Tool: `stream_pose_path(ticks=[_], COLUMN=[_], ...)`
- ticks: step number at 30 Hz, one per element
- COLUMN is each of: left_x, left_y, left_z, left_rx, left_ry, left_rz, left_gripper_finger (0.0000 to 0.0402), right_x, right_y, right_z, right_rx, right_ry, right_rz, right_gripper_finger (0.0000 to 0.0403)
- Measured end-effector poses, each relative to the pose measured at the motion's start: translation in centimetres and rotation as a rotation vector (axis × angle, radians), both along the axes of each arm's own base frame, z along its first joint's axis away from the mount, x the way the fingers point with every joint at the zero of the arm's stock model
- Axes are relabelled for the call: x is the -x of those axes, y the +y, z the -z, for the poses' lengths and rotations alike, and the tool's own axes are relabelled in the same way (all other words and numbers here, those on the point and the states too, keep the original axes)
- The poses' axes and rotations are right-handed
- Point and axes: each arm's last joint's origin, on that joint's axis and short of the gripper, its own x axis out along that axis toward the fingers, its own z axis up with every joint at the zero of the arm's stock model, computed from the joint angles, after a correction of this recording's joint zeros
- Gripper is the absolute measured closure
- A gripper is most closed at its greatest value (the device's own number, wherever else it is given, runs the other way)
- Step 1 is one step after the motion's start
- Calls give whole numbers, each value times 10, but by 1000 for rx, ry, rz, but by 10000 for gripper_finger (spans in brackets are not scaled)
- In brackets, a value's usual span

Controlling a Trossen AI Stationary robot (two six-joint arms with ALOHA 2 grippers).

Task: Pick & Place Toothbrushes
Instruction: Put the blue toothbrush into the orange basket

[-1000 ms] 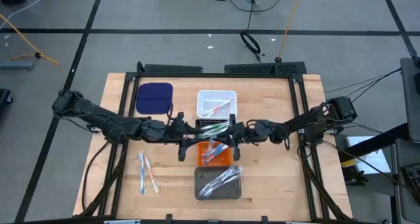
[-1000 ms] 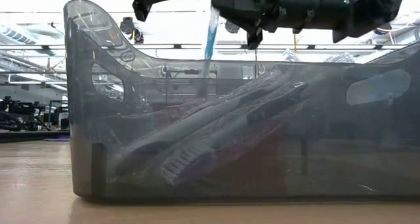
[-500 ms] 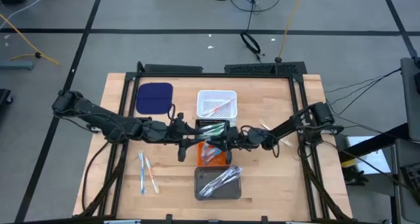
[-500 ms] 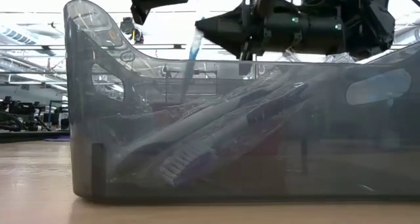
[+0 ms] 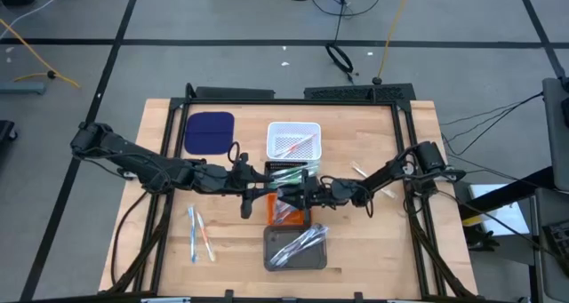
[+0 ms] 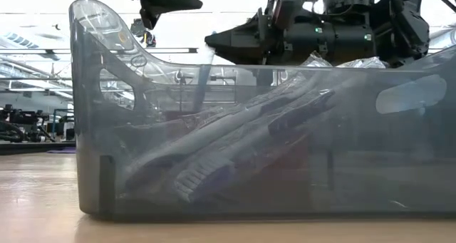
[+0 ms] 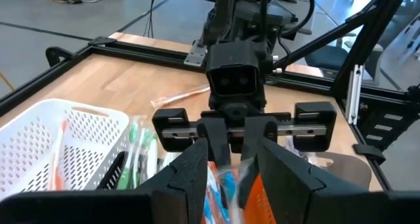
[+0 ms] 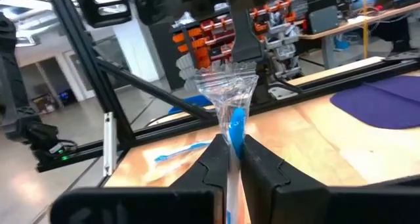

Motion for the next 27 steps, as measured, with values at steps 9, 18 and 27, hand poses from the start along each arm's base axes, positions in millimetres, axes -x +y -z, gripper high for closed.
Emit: stream_pose_path(ticks=[9, 18, 27], left_x=[0, 0, 0], left_y=[0, 0, 0], left_z=[0, 0, 1], left_rx=[0, 0, -3], left_ry=[0, 4, 6], left_rz=[0, -1, 0], left_gripper_finger=[266, 266, 266], right_x=[-1, 1, 10], right_y=[-4, -4, -6], right_z=[8, 3, -24], right_rx=[45, 120, 218], right_ry=[69, 58, 115], right_rz=[-33, -30, -32], right_gripper_finger=[305, 224, 189])
